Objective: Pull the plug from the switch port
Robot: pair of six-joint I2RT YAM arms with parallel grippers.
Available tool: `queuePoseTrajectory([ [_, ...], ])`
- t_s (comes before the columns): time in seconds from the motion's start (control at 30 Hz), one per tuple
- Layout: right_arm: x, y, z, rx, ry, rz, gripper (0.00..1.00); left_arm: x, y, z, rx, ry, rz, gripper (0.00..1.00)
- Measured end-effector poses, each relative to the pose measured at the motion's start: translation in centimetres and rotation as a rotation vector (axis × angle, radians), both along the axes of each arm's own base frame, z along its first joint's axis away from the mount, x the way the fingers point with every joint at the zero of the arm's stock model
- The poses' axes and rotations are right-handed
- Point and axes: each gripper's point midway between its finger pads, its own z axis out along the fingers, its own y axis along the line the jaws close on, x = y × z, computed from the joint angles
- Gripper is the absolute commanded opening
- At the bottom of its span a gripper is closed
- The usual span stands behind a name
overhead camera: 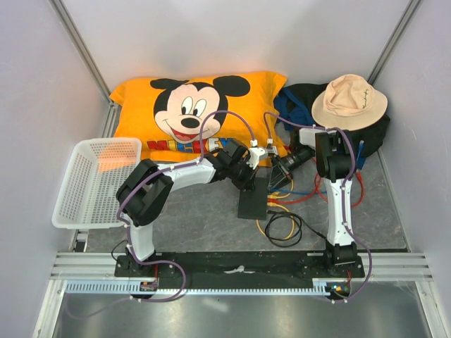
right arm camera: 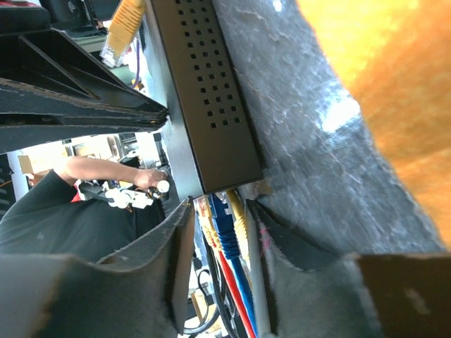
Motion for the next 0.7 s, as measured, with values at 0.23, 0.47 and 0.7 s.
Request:
queuePoseTrajectory([
  [0.23,-0.1,-0.38,-0.24,-0.012,0.0,0.004,0.38,0.02,0.0,0.01,0.0,-0.001,0.0,0.02],
  [0.47,-0.08,-0.42,-0.26,-0.016,0.0,0.005,0.33,0.03,-0.01,0.01,0.0,-0.001,0.0,0.02],
  [0.7,0.09,-0.56,-0.13,-0.038,0.029,-0.001,0.05,0.1,-0.01,0.0,0.0,-0.004,0.002,0.02],
])
